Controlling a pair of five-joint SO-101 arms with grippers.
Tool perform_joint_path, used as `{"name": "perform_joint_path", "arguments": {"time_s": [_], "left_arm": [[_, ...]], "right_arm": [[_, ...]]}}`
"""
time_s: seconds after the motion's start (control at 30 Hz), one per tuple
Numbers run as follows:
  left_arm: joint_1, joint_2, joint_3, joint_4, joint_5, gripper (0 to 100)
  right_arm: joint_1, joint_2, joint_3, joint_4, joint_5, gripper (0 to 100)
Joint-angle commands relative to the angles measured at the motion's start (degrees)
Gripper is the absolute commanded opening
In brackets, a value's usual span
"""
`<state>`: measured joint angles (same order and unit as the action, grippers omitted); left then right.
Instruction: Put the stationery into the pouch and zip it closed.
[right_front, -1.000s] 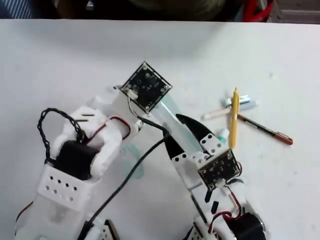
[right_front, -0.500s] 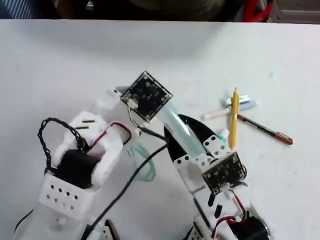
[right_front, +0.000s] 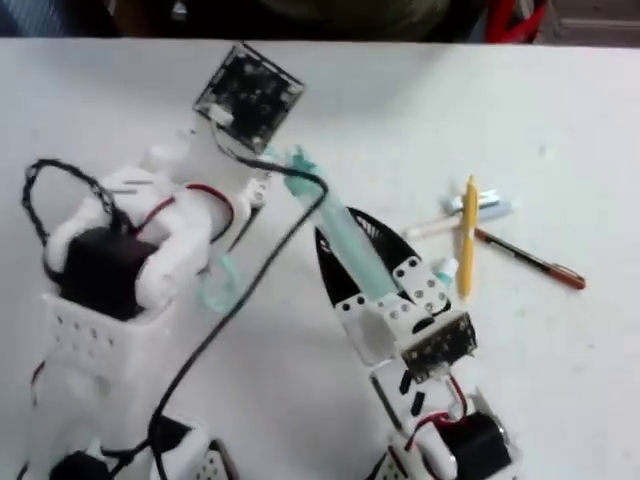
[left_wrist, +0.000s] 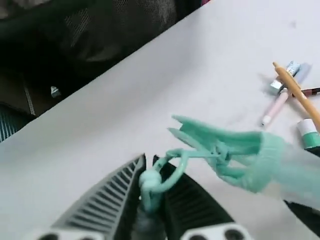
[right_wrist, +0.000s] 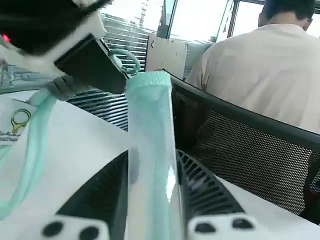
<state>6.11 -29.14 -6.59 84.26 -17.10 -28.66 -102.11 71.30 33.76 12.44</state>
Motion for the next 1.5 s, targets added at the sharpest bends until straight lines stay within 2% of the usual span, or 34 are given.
{"name": "perform_joint_path", "arguments": {"time_s": [0.0,0.1,0.23,0.3,0.37,0.4,0.53,0.6,0.8,0.93,1.33,1.47], "left_arm": [[4.6,-0.5,-5.1,0.6,1.1,3],[8.3,-0.6,-4.7,1.5,1.3,8],[10.7,-0.7,-4.8,4.6,5.9,37],[11.9,-1.0,-5.1,5.8,3.0,50],[13.4,-1.4,-5.3,7.9,-2.4,59],[13.6,-2.0,-5.8,9.0,-2.7,63],[12.0,-6.1,-8.6,12.4,5.1,73],[10.0,-8.5,-8.6,13.0,6.5,75],[-1.9,-16.5,-3.3,10.1,2.4,76],[-2.2,-24.4,1.9,7.6,-3.3,76],[-2.2,-51.7,30.1,6.4,-3.7,76],[-3.0,-61.1,38.9,1.3,-3.5,76]], "right_arm": [[0.2,-0.8,3.4,-2.1,-0.2,1.8],[0.5,-0.8,5.9,-2.4,1.2,1.8],[0.5,-0.9,8.9,-2.5,5.0,1.8],[0.6,-0.9,10.2,-3.4,5.0,1.8],[0.6,-0.9,11.4,-5.2,5.0,1.8],[0.6,-0.9,12.0,-6.0,5.0,1.8],[0.6,-0.9,13.5,-6.8,5.0,1.8],[0.7,-0.9,13.6,-7.3,5.0,1.8],[0.6,-0.9,15.3,-7.4,5.0,1.8],[0.6,-0.9,15.5,-7.3,5.0,1.8],[0.6,-0.9,15.6,-7.0,5.1,1.8],[0.6,-0.9,15.6,-7.0,5.1,1.8]]}}
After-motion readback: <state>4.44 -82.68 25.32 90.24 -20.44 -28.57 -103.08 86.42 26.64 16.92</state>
